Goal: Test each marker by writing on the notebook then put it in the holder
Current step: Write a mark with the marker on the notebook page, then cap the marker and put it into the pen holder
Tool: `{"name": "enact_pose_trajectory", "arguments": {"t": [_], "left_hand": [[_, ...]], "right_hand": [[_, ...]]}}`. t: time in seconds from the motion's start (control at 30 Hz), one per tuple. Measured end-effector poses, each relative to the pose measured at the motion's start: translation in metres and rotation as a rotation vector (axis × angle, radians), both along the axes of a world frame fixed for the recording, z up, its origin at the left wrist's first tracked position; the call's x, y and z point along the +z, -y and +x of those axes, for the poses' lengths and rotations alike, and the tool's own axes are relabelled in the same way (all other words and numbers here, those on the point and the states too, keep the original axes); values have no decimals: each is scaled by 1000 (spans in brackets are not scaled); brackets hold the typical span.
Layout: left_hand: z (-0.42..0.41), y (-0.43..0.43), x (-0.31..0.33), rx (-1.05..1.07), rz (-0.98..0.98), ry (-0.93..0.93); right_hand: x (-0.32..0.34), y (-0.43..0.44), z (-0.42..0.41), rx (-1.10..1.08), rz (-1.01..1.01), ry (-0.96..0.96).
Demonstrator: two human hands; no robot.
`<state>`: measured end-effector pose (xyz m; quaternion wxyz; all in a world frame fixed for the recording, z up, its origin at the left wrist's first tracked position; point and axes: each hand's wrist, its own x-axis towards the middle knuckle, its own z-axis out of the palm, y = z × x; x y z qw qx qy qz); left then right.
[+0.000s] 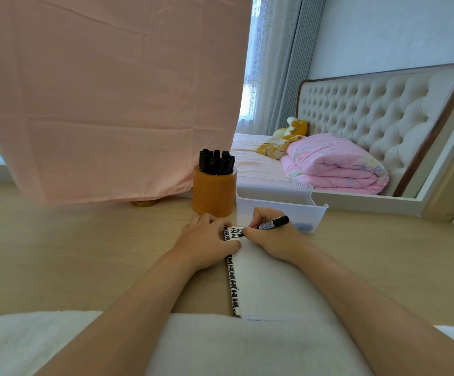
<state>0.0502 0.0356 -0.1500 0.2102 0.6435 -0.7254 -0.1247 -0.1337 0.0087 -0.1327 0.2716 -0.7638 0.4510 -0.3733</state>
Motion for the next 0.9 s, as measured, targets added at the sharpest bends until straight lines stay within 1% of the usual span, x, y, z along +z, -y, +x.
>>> {"name": "enact_pose_trajectory", "arguments": {"t": [0.1, 0.23, 0.33, 0.47, 0.57, 0.83, 0.9], "left_hand": [[0, 1, 0, 4, -3, 5], [1, 2, 0, 1, -1, 5], [1, 2, -1, 5, 3, 10], [1, 2, -1, 3, 1, 12], [1, 2, -1, 0, -3, 10], [2, 3, -2, 0, 2, 8], [1, 2, -1, 3, 0, 14]], "right_hand": [[0, 1, 0, -18, 18, 41], [0, 0, 2, -23, 10, 5], [0, 0, 1, -30, 9, 26], [0, 0, 1, 4, 2, 1], [1, -1, 0, 34, 12, 22], [2, -2, 2, 3, 24, 4], [3, -2, 1, -19, 39, 38]]}}
